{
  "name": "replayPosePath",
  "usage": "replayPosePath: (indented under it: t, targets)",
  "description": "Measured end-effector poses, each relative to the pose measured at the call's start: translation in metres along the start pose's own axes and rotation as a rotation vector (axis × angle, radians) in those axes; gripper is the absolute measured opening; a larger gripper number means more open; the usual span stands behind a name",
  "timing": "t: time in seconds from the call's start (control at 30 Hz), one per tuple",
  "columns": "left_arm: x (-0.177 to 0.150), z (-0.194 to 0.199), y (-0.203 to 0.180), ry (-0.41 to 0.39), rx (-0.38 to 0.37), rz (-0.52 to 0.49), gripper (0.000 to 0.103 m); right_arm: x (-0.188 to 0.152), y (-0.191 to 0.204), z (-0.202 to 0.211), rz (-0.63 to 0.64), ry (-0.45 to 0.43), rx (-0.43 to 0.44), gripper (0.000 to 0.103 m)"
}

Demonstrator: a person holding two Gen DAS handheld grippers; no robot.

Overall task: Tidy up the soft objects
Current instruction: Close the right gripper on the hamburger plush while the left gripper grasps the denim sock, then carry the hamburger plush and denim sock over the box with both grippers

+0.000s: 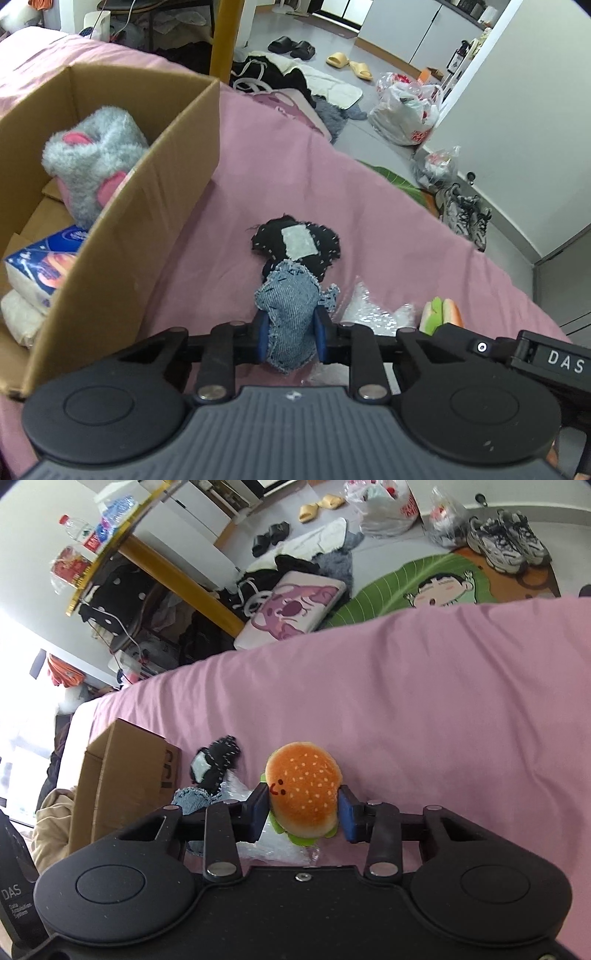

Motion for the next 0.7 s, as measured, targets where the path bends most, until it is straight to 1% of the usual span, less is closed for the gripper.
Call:
replayPosePath:
  t: [0.33,0.7]
  targets:
    - [0.009,0.041,-0.013,-0.048,-0.036,-0.047,0.023,0.003,0.009,0.026,0.020,-0.075,0.018,0.038]
    - [0.022,0.086,-0.006,-0.077,-0.083,-0.053,0.023,-0.001,0.029,0.051,0.054,-0.153,0.044,0.038]
Point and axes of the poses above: each gripper's, at about its wrist camera, not at the fingertips, and z roughly against the way its jaws point, y to its left, x to its top, the point moved 4 cm from there along -z, roughly the way its jaws point, and after that the axes turned 12 degrees about -x, right-handed, at the moved point
